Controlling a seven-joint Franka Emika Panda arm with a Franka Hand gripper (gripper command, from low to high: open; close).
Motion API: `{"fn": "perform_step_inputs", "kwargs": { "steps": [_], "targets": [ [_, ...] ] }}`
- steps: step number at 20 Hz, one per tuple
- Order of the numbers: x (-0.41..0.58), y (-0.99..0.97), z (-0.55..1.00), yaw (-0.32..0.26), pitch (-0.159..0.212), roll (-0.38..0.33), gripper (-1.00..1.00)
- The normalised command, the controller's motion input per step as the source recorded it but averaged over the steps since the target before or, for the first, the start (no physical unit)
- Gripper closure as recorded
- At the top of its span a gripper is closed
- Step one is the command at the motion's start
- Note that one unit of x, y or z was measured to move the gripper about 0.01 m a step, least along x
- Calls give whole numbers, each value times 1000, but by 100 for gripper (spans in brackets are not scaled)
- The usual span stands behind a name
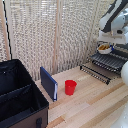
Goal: Gently stretch your hand towards the oven tray's handle, obtaining a firm grip, and draw it cautiously out of the oven. Transition your grip to the hot dog bowl, gingerly seizing the edge, and elevate it from the surface. Hover the bowl over the tray, delicately lower it, and temper your grip, establishing the bowl's equilibrium.
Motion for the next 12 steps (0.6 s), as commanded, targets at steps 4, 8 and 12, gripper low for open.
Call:
{"fn": "perform_step_inputs", "kwargs": {
  "steps": [4,8,12],
  "targets": [
    [101,-274,-198,0,-46,23,100],
    [14,-203,-249,0,-1,0,100],
    [0,-170,-136,-15,0,0,100]
  ]
}}
